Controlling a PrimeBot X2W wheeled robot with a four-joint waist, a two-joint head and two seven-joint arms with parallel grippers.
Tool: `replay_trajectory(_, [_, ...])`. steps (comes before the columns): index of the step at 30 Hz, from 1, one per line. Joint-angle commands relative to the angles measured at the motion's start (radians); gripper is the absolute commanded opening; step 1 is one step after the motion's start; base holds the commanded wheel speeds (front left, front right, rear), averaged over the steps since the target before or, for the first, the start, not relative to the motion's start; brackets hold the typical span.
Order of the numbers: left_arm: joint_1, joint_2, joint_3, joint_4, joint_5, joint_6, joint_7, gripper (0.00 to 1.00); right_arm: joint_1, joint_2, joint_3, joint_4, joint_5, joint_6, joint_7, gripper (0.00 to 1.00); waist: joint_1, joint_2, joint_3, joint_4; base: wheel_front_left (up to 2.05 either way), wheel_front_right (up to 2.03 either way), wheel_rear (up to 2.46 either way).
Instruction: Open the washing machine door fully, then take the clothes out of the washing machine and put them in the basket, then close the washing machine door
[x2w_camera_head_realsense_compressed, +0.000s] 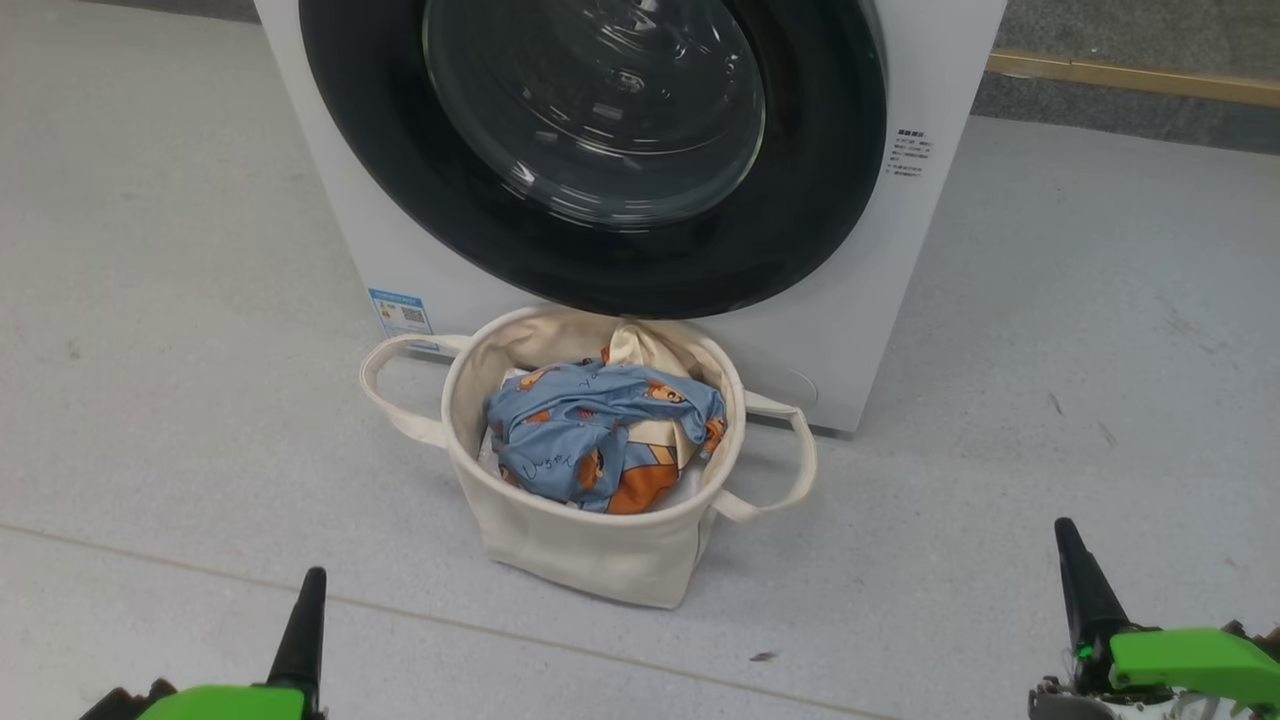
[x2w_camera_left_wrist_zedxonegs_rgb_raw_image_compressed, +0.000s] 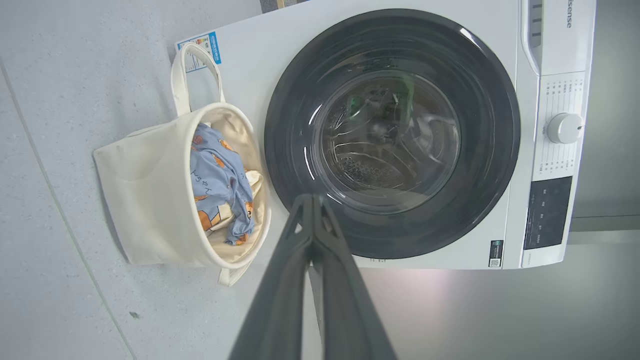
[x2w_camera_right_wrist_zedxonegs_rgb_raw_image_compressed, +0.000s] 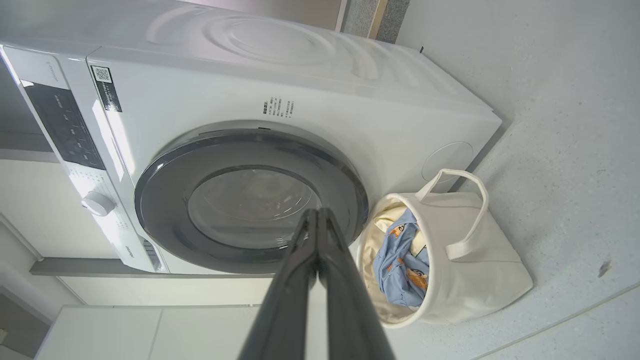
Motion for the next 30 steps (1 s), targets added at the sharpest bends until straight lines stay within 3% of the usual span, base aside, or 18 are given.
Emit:
replay_trajectory(1, [-0.052, 0.006, 0.037, -0.038, -0.034, -0.013, 0.008, 0.0, -0.056, -0.018, 0.012, -0.03, 0.033, 0.0, 0.011, 0.0, 0.0, -0.0001, -0.001, 0.001, 0.0, 0.0, 0.0])
replay_trajectory(17, [-0.058, 0.006, 0.062, -0.041, -0.208, -0.023, 0.053, 0.0, -0.066, -0.018, 0.003, -0.023, 0.196, 0.0, 0.057, 0.0, 0.0, -0.0001, -0.011, 0.007, 0.0, 0.0, 0.0])
replay_trajectory(30, [-0.058, 0.006, 0.063, -0.041, -0.213, -0.023, 0.054, 0.0, -0.067, -0.015, -0.002, -0.022, 0.196, 0.0, 0.062, 0.0, 0.0, -0.0001, -0.012, 0.007, 0.0, 0.0, 0.0])
